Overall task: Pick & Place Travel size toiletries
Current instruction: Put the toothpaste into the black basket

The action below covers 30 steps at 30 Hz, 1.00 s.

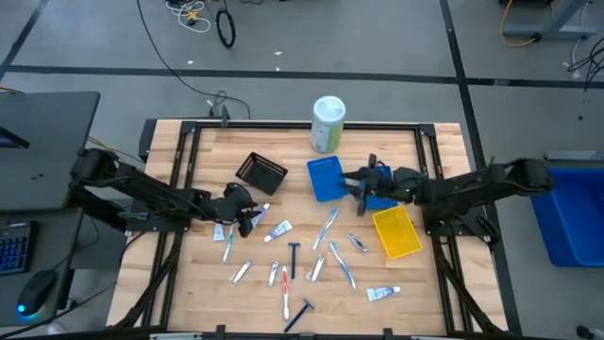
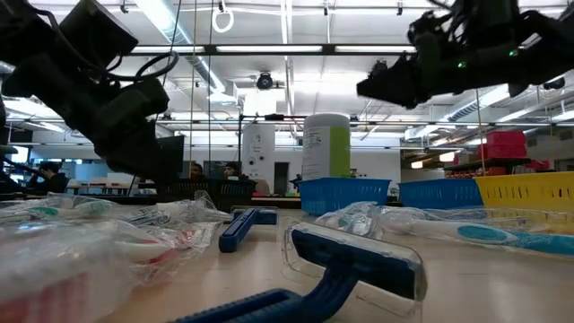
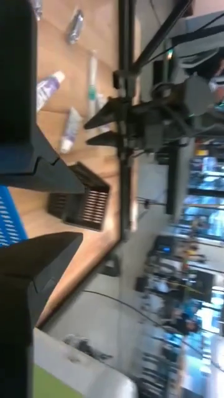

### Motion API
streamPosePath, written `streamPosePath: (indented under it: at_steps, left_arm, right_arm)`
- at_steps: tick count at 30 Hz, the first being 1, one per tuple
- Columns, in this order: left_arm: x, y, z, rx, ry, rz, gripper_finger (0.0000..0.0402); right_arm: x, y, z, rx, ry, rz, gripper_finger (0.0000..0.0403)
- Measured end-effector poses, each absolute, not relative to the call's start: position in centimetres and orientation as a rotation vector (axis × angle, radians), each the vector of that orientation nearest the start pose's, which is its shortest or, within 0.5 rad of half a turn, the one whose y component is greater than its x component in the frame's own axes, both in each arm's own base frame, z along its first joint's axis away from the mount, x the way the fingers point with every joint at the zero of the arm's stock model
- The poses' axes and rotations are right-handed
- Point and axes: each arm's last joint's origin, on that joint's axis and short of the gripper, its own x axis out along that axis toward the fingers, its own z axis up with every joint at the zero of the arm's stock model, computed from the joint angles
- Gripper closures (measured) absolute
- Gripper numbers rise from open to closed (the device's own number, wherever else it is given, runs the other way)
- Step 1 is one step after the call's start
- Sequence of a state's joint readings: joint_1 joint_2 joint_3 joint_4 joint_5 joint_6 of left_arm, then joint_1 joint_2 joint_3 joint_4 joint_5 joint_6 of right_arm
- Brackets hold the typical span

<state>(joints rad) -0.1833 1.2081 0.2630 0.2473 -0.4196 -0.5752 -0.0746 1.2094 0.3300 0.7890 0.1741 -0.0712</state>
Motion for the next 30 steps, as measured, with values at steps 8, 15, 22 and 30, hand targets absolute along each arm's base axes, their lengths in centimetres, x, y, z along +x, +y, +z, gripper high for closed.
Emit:
streamPosePath:
  at_steps: [8, 15, 22, 30]
  left_arm:
    - [19.5, -2.4, 11.5, -0.334, 0.61, 0.414, 0.0203]
    - [19.6, -2.5, 10.4, -0.32, 0.664, 0.414, 0.0168]
    - [19.8, -2.5, 9.5, -0.297, 0.705, 0.421, 0.0174]
    - [19.7, -2.5, 9.5, -0.291, 0.712, 0.421, 0.0227]
  right_arm:
    - [24.6, -2.8, 17.7, -0.003, 0.177, -0.267, 0.0204]
    - [25.0, -2.9, 17.7, 0.015, 0.178, -0.269, 0.0152]
    - [25.0, -2.9, 17.7, 0.012, 0.178, -0.268, 0.0119]
    - [25.0, -2.9, 17.7, 0.012, 0.178, -0.269, 0.011]
